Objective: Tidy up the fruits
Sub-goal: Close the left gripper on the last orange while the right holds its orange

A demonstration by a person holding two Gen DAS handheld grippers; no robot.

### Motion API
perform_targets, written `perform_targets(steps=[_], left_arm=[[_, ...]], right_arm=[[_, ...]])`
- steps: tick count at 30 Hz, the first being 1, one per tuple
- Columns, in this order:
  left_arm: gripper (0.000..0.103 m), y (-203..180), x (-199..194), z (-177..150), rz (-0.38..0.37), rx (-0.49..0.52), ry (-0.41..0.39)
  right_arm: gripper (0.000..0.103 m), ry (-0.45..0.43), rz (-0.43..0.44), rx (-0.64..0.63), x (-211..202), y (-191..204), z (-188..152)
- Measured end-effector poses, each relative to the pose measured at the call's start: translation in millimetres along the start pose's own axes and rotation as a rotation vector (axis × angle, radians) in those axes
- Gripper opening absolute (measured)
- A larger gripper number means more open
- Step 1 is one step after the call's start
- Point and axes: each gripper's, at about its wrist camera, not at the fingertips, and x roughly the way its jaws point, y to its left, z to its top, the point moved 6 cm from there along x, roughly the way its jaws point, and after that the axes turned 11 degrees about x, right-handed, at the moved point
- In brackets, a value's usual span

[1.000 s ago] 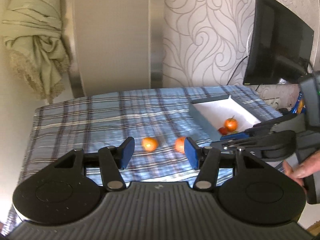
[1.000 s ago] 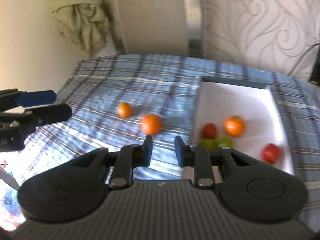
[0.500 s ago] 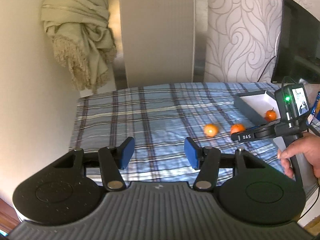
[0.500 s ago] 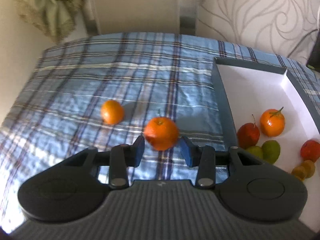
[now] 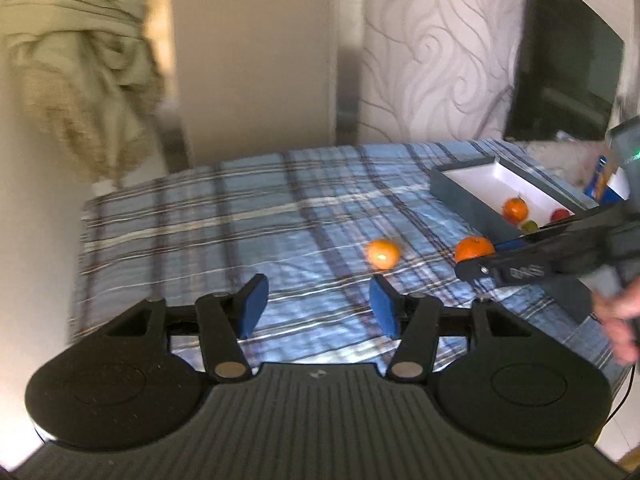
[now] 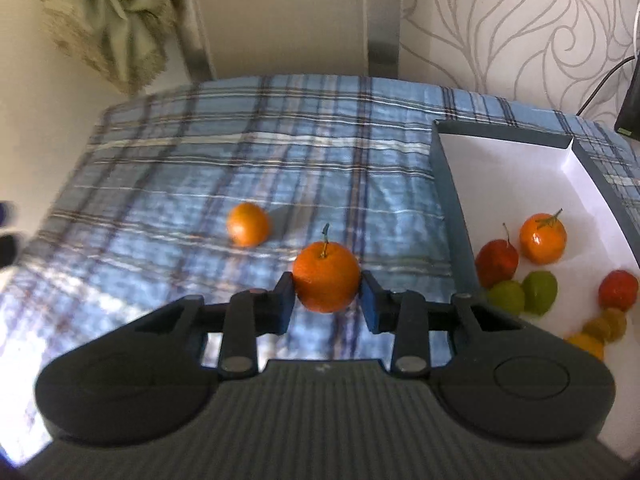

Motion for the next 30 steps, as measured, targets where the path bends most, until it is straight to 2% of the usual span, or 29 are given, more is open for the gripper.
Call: perform_targets(steps=[1, 6, 9, 12, 14, 15, 16, 19, 24, 30], left_arm=[[0.072, -5, 9, 2, -0.009, 0.011, -0.003], [0.072, -34, 63, 13, -0.098, 0.075, -0.002], [0.072, -46, 98, 20, -0.126, 0.122, -0.001], [0.070, -50, 130, 25, -0.155, 0.119, 0.014], [0.062, -51, 146, 24, -0.162, 0.127, 0.031], [0.050, -52, 153, 21, -0.165, 0.132, 0.048], [0.048, -51, 159, 17, -0.174, 0.121, 0.057], [0.039, -47, 158, 15, -0.176, 0.083, 0.038], [0.039, -45, 142, 12, -0.125, 0.030, 0.054], [0.039, -46, 95, 5, -0.035, -0.012, 0.071]], right_arm=[[0.037, 0.007, 0.016, 0.002, -8, 2, -2], [0.038, 0.018, 0.054, 0.014, -49, 11, -17], [0.038, 0.006, 0.020, 0.021, -71, 12, -20], [0.038, -0.019, -0.026, 0.033, -93, 14, -21], [0.038, -0.032, -0.044, 0.041, -105, 14, -23], [0.038, -0.037, -0.051, 0.043, -110, 15, -24], [0.038, -0.042, -0.056, 0.040, -115, 15, -26], [0.038, -0.056, -0.060, 0.018, -121, 14, -30], [0.038, -0.060, -0.009, -0.013, -117, 6, -25], [0.038, -0.072, 0.081, -0.054, -118, -2, -22]])
